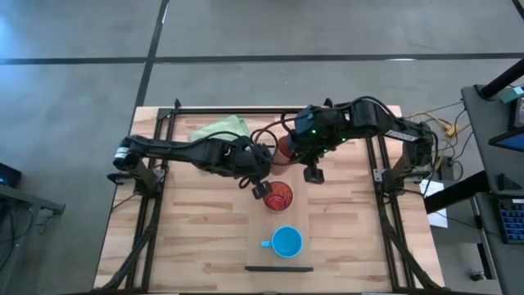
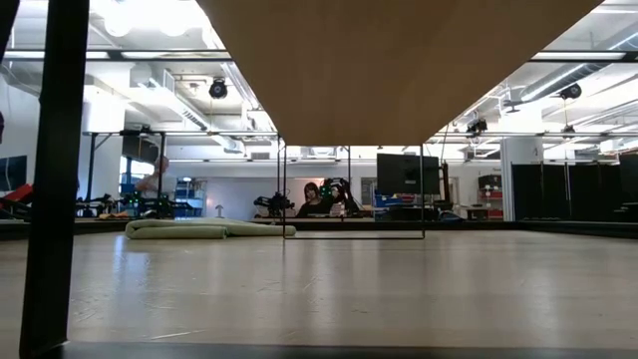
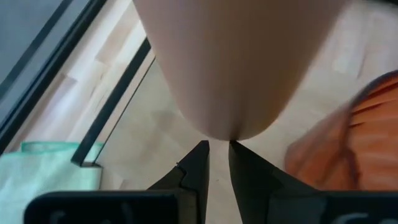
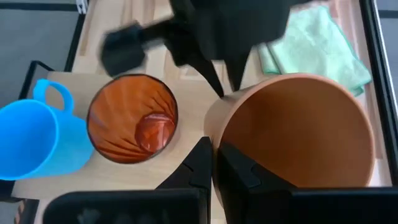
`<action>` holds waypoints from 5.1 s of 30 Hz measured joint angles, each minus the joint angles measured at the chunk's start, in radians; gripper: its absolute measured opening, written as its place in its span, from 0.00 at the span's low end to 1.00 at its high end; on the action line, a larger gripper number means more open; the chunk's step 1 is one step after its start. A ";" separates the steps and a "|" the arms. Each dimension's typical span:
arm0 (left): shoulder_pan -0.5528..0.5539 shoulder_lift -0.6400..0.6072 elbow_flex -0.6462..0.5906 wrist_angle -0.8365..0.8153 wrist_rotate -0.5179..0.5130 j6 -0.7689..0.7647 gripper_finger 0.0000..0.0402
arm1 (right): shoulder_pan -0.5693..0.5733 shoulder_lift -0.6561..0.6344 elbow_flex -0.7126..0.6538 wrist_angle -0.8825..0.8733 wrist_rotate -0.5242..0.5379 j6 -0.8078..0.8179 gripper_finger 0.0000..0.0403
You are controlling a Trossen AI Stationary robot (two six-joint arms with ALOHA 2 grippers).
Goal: Stack small to large cups/mugs on shelf
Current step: Put the brown cup on the shelf, then adjust the orange cup on the shelf, then return to Home Position
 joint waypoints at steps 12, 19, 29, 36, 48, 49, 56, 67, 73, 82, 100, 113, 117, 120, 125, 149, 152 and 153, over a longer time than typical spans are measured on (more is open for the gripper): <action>0.013 -0.002 -0.012 0.003 0.007 0.005 0.12 | 0.004 0.009 -0.015 0.004 -0.004 0.013 0.02; 0.013 -0.021 -0.009 -0.025 0.002 -0.003 0.12 | 0.005 0.017 -0.034 -0.008 0.024 0.033 0.02; 0.012 -0.032 -0.009 -0.030 0.002 -0.004 0.12 | 0.007 0.017 -0.102 -0.022 0.109 0.049 0.02; 0.012 -0.033 -0.009 -0.032 0.002 -0.004 0.12 | 0.006 0.017 -0.125 -0.019 0.128 0.032 0.02; 0.013 -0.033 -0.003 -0.032 0.003 -0.003 0.12 | 0.004 0.016 -0.145 0.004 0.128 0.010 0.02; 0.013 -0.034 -0.002 -0.029 0.003 -0.003 0.12 | 0.004 0.016 -0.153 0.003 0.128 0.010 0.02; 0.012 -0.034 -0.001 -0.028 0.003 -0.003 0.12 | 0.004 0.016 -0.190 0.004 0.128 0.011 0.02; 0.012 -0.034 -0.001 -0.027 0.003 -0.003 0.12 | 0.004 0.016 -0.203 0.009 0.128 0.002 0.02; 0.012 -0.034 -0.001 -0.027 0.004 -0.003 0.12 | 0.004 0.016 -0.219 0.012 0.128 -0.001 0.03; 0.012 -0.034 -0.001 -0.024 0.007 -0.003 0.12 | 0.004 0.016 -0.213 0.030 0.132 -0.024 0.18; 0.012 -0.034 0.000 -0.027 0.128 -0.033 0.12 | 0.022 0.016 -0.140 0.022 0.154 0.116 0.22; -0.012 -0.053 0.000 -0.052 0.212 -0.085 0.12 | 0.107 0.005 -0.029 -0.047 -0.021 0.175 0.15; -0.035 -0.051 -0.003 -0.065 0.248 -0.107 0.11 | 0.146 0.013 -0.046 -0.047 0.002 0.177 0.11; -0.059 -0.046 -0.008 -0.066 0.255 -0.107 0.07 | 0.164 0.019 -0.049 -0.049 0.021 0.177 0.05; -0.088 -0.039 -0.009 -0.062 0.260 -0.109 0.01 | 0.175 0.019 -0.049 -0.047 0.024 0.204 0.02; -0.096 0.012 -0.007 0.062 0.259 -0.133 0.00 | 0.178 0.019 -0.051 -0.084 0.024 0.258 0.02; -0.098 0.008 -0.005 0.061 0.260 -0.133 0.00 | 0.194 0.019 -0.053 -0.119 0.024 0.274 0.02; -0.098 0.007 -0.005 0.061 0.261 -0.133 0.00 | 0.201 0.019 -0.053 -0.138 0.023 0.275 0.02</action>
